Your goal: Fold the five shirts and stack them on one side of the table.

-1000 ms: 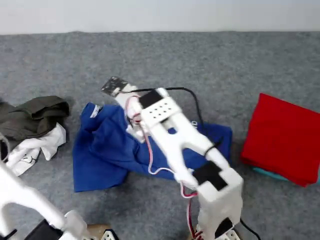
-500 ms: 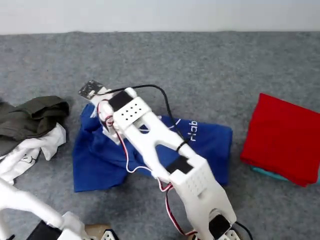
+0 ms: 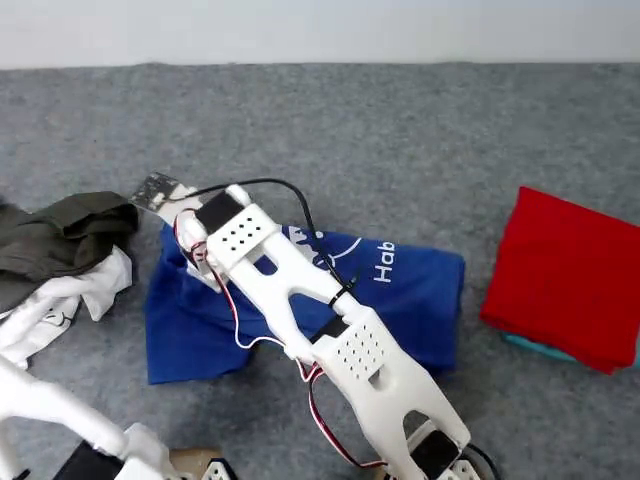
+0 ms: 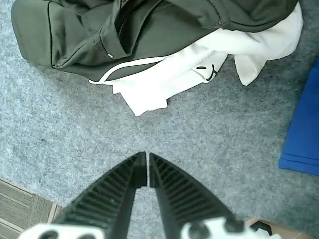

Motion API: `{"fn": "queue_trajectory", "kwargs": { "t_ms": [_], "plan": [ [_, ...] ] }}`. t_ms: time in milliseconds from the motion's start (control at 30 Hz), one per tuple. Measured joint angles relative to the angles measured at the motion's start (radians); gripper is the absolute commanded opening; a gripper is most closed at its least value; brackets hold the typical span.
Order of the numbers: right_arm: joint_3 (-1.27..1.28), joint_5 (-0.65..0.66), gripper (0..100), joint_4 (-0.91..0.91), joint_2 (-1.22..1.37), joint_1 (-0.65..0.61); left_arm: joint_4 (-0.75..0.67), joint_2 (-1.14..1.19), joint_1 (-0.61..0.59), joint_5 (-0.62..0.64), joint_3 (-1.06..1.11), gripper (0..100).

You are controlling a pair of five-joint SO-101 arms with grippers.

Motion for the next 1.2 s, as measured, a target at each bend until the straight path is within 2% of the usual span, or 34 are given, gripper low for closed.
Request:
{"fn": "queue_trajectory", "kwargs": {
  "t_ms": [267, 500, 667, 767, 867, 933, 1067, 1200],
  "plan": [
    [-0.281, 0.095, 0.9, 0.209, 0.002, -0.058, 0.0, 0.0, 0.0, 0.0, 0.0, 2],
    [-0.302, 0.107, 0.9, 0.212, 0.002, -0.183, 0.0, 0.0, -0.068, -0.005, 0.0, 2],
    [-0.267, 0.107, 2.1, 0.212, 0.002, -0.278, 0.0, 0.0, -0.124, -0.054, 0.0, 2],
    [-0.247, 0.107, 10.8, 0.212, 0.002, -0.296, 0.0, 0.0, -0.144, -0.075, 0.0, 2],
    [-0.209, 0.052, 23.3, 0.212, -0.035, -0.298, 0.0, 0.0, -0.147, -0.081, 0.0, 2],
    [-0.167, 0.012, 27.5, 0.212, -0.086, -0.298, 0.0, 0.0, -0.147, -0.081, 0.0, 2],
    [-0.077, -0.012, 22.5, 0.212, -0.207, -0.282, 0.0, 0.0, -0.147, -0.081, 0.0, 2],
    [-0.046, -0.014, 5.2, 0.212, -0.252, -0.226, 0.0, 0.0, -0.147, -0.081, 0.0, 2]
  ]
}}
